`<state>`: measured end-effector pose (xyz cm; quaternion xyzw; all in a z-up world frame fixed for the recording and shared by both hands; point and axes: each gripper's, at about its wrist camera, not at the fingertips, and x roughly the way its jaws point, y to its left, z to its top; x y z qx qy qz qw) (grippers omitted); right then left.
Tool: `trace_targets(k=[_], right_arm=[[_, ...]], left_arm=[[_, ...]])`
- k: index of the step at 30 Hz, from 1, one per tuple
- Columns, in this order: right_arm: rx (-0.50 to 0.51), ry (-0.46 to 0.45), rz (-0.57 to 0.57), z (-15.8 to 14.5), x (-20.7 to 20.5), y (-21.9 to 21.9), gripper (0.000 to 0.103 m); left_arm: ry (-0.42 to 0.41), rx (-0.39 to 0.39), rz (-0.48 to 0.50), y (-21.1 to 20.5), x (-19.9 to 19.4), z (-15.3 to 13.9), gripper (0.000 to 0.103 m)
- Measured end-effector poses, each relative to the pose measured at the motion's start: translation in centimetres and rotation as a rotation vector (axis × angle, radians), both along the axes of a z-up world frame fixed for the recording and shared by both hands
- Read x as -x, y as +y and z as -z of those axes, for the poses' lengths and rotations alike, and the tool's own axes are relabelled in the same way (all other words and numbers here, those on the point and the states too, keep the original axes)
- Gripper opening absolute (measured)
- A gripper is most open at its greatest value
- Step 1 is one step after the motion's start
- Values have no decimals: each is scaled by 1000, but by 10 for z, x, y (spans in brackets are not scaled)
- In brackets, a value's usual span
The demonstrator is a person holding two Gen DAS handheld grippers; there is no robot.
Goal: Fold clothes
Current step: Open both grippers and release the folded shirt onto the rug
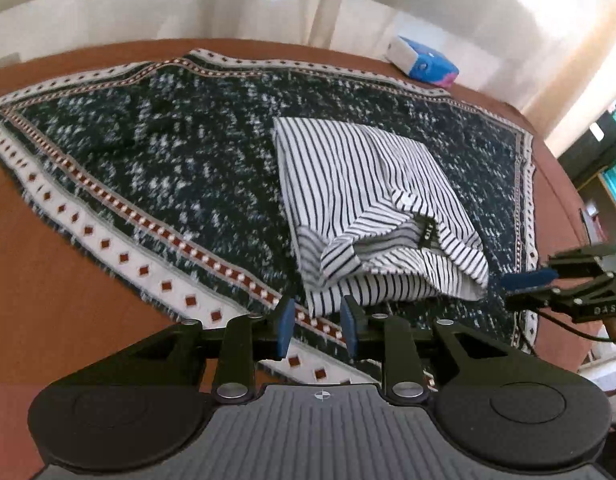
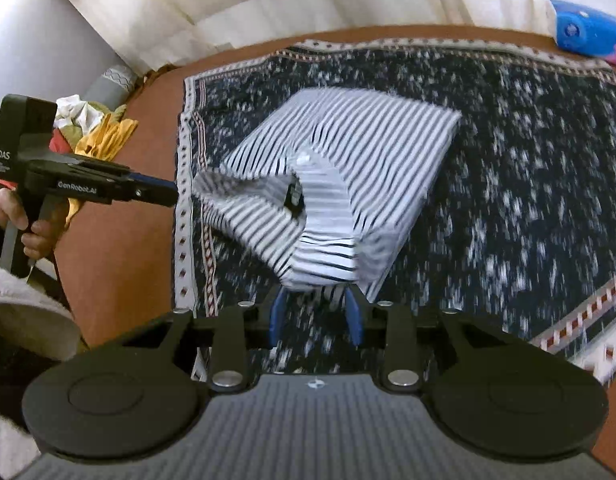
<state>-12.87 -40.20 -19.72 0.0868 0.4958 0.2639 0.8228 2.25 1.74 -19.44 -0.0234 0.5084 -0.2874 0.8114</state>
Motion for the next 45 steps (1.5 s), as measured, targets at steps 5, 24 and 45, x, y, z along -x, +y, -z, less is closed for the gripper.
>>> trace_targets(k=[5, 24, 45], right_arm=[[-56, 13, 111, -10, 15, -11, 37], [-2, -3, 289, 33, -16, 22, 36], [-89, 21, 412, 25, -108, -25, 57]], left_arm=[[-41, 116, -105, 2, -5, -15, 41], [21, 20, -32, -43, 7, 47, 41], [12, 42, -75, -52, -107, 40, 63]])
